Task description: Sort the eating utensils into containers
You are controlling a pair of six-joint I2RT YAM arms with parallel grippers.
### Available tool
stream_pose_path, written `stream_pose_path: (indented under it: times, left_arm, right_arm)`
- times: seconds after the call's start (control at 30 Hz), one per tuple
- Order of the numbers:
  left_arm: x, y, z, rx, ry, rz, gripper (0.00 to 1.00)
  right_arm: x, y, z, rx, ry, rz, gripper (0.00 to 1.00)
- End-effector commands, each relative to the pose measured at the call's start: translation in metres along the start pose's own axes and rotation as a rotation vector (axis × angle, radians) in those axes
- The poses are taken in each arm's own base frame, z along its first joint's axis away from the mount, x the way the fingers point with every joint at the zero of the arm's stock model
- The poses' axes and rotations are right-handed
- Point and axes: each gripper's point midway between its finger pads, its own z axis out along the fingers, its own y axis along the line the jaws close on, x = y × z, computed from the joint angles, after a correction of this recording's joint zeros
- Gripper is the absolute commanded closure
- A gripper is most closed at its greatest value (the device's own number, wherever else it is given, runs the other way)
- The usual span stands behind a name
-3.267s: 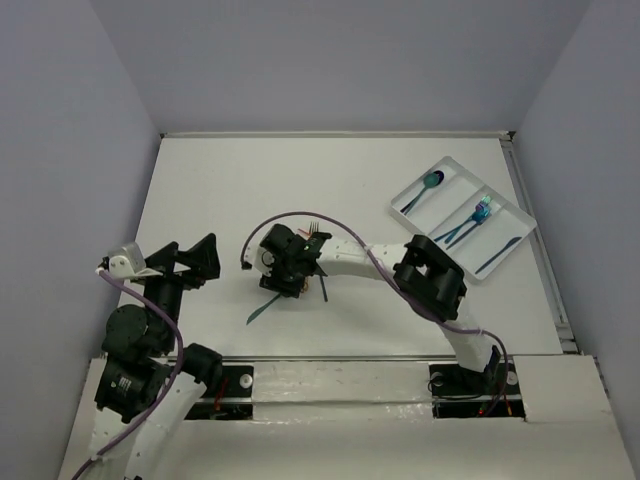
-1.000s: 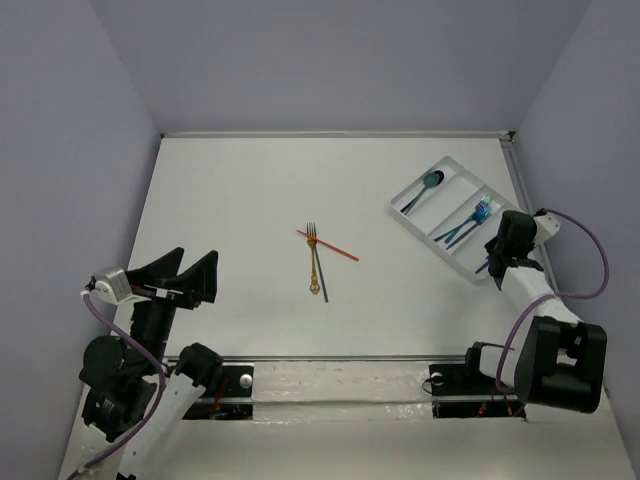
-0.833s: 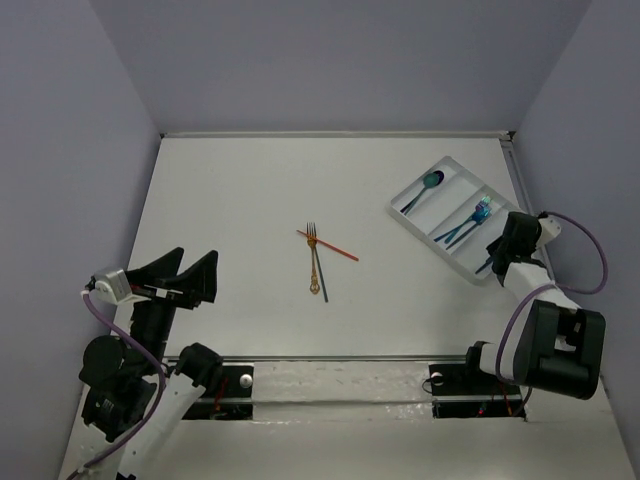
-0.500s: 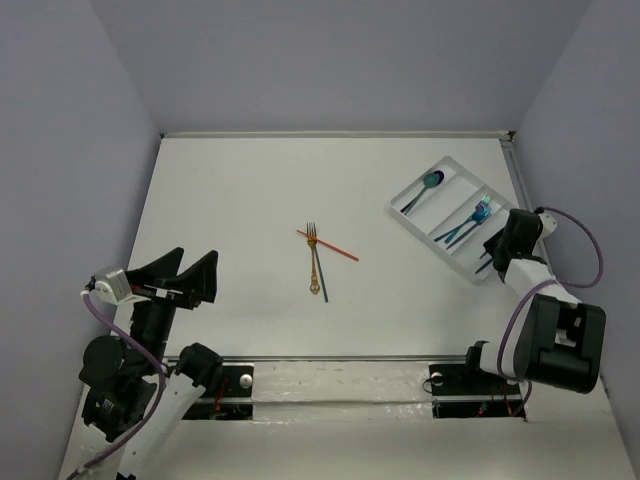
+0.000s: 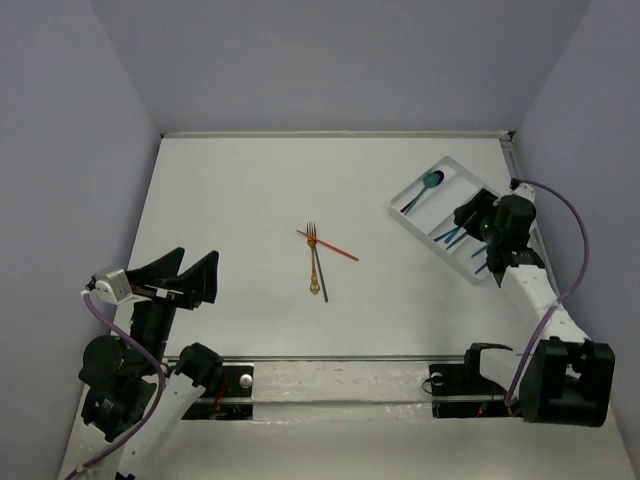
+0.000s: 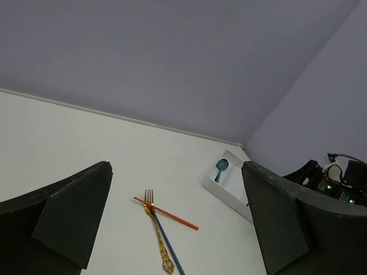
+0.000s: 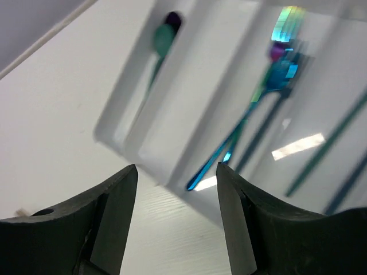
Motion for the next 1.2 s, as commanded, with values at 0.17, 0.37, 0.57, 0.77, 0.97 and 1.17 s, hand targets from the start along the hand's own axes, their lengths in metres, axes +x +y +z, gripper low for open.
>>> stream_pose_path:
  times: [0.17, 0.37, 0.57, 0.77, 0.97, 1.17]
  left_arm:
    - [0.001, -0.005, 0.01, 0.01, 0.006, 0.01, 0.01]
    - [0.01, -0.003, 0.019, -0.009, 0.046, 0.032, 0.01]
    - [0.014, 0.001, 0.024, -0.031, 0.057, 0.048, 0.01]
    - [0.016, 0.003, 0.027, -0.038, 0.063, 0.056, 0.01]
    - [0.018, 0.003, 0.029, -0.04, 0.072, 0.061, 0.01]
    - [0.019, 0.002, 0.03, -0.034, 0.076, 0.061, 0.01]
  right_arm:
    - [0.11, 0.189, -0.044, -0.569, 0.269, -0.388, 0.45]
    - [0.176, 0.249, -0.047, -0.752, 0.353, -0.684, 0.49]
    - [0.203, 0.269, -0.031, -0.816, 0.424, -0.806, 0.42]
    - [0.227, 0.279, -0.017, -0.77, 0.472, -0.933, 0.4]
    - [0.247, 0.272, -0.009, -0.728, 0.489, -1.02, 0.46]
    - [0.264, 0.263, 0.001, -0.692, 0.548, -1.077, 0.49]
